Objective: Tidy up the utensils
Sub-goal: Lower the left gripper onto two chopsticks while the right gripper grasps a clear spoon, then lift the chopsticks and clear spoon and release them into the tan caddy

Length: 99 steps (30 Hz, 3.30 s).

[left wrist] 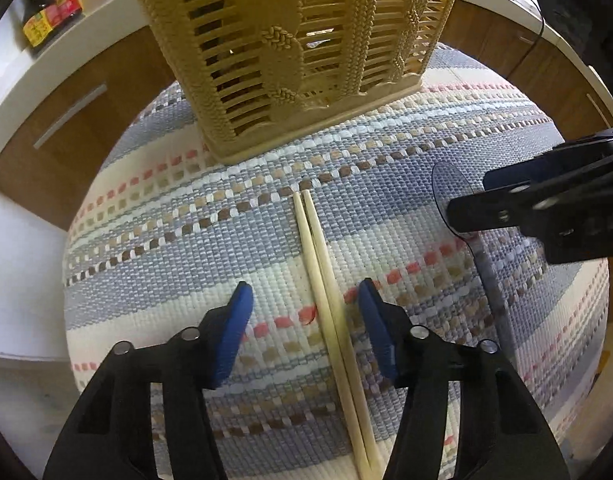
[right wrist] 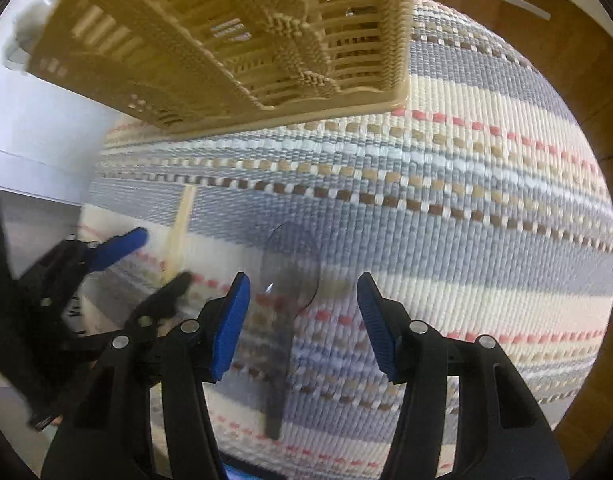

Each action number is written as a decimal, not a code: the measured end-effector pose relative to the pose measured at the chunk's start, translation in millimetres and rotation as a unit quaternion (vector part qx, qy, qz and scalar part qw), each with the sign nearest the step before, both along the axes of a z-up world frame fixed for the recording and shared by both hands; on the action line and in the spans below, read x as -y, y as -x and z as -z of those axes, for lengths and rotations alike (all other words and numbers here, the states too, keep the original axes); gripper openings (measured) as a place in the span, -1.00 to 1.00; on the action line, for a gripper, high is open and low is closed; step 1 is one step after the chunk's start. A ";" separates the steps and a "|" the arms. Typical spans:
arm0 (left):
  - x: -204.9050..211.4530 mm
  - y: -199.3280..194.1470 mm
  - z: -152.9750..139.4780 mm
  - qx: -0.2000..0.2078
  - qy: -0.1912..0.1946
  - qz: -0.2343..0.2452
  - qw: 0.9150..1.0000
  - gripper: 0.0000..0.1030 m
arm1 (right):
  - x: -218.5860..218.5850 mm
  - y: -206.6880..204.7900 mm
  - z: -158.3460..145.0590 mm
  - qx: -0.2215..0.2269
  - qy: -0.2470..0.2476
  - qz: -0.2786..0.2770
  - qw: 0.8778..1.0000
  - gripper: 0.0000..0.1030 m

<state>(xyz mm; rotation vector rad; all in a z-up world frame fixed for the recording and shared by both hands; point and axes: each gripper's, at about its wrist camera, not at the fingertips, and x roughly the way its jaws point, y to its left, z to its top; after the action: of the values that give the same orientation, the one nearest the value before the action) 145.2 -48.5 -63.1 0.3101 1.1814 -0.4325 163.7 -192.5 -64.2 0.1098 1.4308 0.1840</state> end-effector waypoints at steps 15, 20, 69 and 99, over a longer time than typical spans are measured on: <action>-42.9 -17.9 -1.5 0.007 0.042 -0.077 0.996 -0.78 | -69.7 -1.2 13.6 0.026 0.084 -0.033 0.996 -0.20; -49.1 -17.3 -4.2 0.003 0.041 -0.076 0.996 -0.77 | -90.7 9.3 18.3 0.031 0.111 -0.050 0.992 -0.34; -47.7 -7.7 -259.1 0.384 0.300 -0.126 0.864 -0.82 | 26.1 74.7 -292.3 0.479 -0.011 0.015 0.878 -0.39; -43.8 -65.8 -173.7 0.395 0.275 -0.130 0.867 -0.79 | 16.4 -12.2 -197.6 0.477 0.070 0.068 0.874 -0.38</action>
<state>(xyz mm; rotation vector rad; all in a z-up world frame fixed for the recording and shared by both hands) 211.0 -4.7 110.6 -0.1737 0.2534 -0.3343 175.9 -208.8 133.4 -0.0092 0.4374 0.0018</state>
